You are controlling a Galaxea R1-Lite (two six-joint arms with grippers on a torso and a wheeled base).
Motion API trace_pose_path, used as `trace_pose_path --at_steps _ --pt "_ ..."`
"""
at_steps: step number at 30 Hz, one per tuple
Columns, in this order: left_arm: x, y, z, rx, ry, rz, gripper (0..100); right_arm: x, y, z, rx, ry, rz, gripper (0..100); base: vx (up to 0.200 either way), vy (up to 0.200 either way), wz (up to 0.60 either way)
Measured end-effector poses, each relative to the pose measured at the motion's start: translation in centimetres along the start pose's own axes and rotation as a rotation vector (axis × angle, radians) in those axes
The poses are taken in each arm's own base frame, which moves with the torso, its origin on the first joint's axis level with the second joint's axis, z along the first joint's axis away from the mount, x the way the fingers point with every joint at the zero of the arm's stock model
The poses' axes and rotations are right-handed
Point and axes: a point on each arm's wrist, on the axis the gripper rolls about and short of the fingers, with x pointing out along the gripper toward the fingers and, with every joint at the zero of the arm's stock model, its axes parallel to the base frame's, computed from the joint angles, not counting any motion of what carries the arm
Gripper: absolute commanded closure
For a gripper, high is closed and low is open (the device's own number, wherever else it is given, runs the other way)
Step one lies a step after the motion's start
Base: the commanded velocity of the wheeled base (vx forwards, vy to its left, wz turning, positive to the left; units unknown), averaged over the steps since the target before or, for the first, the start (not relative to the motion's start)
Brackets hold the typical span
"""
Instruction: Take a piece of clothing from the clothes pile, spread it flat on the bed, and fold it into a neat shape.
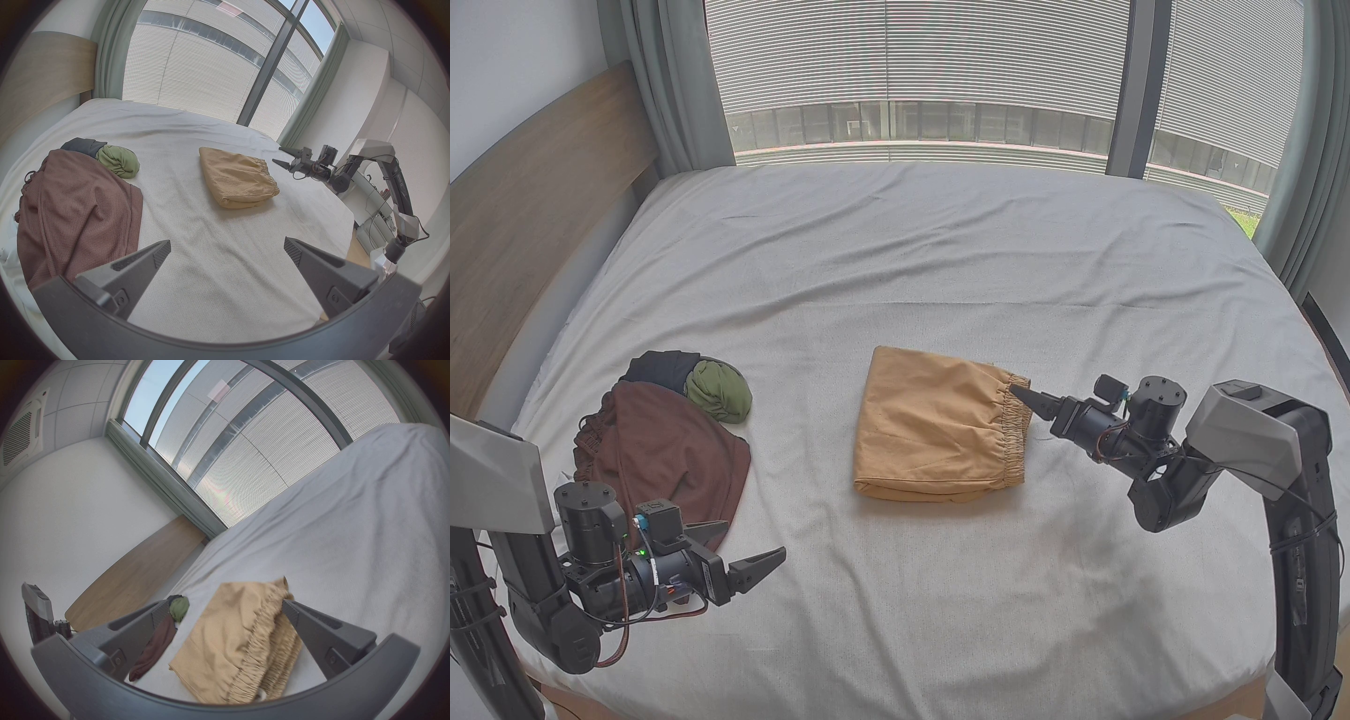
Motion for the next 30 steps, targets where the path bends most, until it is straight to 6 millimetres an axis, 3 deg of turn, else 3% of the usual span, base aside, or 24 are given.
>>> trace_pose_path --at_steps 5,12,21,30 --pt "0.0 0.0 0.1 0.001 -0.003 0.000 0 0.2 2.7 2.0 -0.021 -0.020 0.043 0 0.000 0.000 0.00" --pt "0.0 0.0 0.1 0.002 -0.005 0.000 0 1.3 6.1 1.4 -0.029 0.005 0.116 0 0.000 0.000 0.00" --pt "0.0 0.1 0.1 -0.001 -0.004 0.002 0 2.8 3.6 -3.0 -0.034 0.065 0.074 0 0.000 0.000 0.00" --pt "0.0 0.1 0.0 -0.001 -0.002 0.002 0 3.1 1.5 -6.4 -0.033 0.113 0.037 0 0.000 0.000 0.00"
